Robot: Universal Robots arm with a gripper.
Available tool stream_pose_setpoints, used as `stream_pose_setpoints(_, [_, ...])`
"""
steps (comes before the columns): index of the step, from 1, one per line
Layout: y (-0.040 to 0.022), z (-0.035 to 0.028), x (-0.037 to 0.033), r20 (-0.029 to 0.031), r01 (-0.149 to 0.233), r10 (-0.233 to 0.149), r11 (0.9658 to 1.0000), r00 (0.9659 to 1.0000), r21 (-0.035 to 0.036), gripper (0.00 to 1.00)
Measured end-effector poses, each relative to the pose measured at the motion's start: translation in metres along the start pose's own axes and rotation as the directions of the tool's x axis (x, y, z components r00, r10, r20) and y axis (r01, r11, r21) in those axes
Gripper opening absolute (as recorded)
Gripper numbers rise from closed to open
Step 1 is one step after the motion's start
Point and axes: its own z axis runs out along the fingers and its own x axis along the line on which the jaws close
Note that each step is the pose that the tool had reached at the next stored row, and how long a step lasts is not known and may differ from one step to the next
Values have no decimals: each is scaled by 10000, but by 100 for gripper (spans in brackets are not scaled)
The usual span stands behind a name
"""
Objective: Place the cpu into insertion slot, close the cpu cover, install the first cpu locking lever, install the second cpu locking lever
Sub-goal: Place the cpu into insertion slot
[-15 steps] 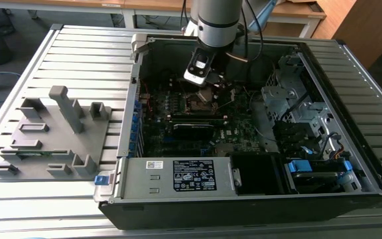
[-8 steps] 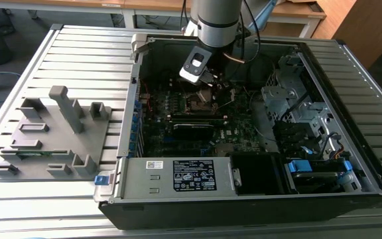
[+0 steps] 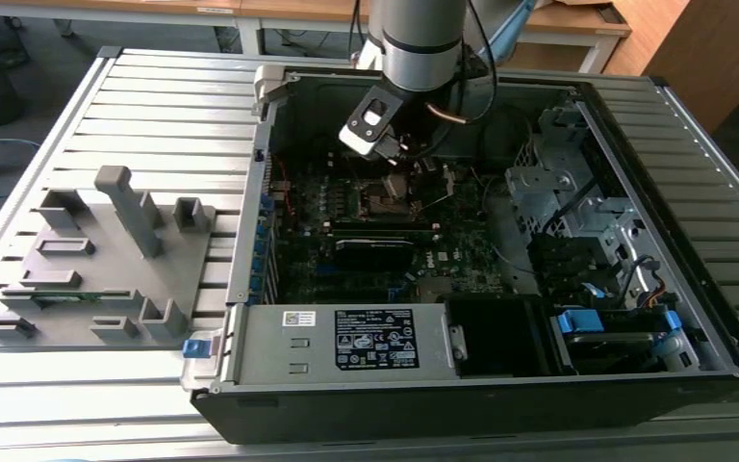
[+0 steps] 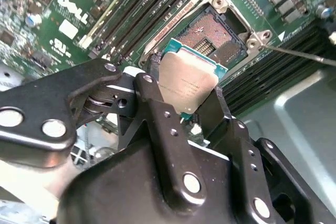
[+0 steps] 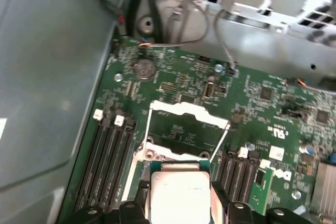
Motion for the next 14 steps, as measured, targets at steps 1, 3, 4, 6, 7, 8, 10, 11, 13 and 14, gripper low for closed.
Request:
stream_pose_setpoints(1, [0, 1, 0, 16, -180, 180, 9998, 9998, -3, 54])
stream_pose_setpoints(3, [0, 2, 0, 48, -538, 538, 9986, 9985, -11, 54])
stream_pose_setpoints(4, [0, 3, 0, 65, -732, 732, 9973, 9973, -16, 54])
stream_pose_setpoints(6, [0, 5, 0, 96, -1089, 1089, 9940, 9940, -25, 54])
stream_pose_setpoints(7, [0, 5, 0, 112, -1267, 1267, 9919, 9919, -31, 54])
stream_pose_setpoints(8, [-1, 6, 0, 127, -1445, 1445, 9895, 9894, -36, 54])
stream_pose_setpoints(10, [-1, 7, 0, 158, -1809, 1809, 9835, 9834, -48, 54])
stream_pose_setpoints(11, [-1, 7, 0, 172, -1953, 1954, 9807, 9806, -53, 54])
stream_pose_setpoints(13, [-1, 7, -1, 175, -1988, 1988, 9800, 9799, -53, 54])
stream_pose_setpoints(14, [-1, 7, 0, 175, -1989, 1990, 9800, 9799, -54, 54])
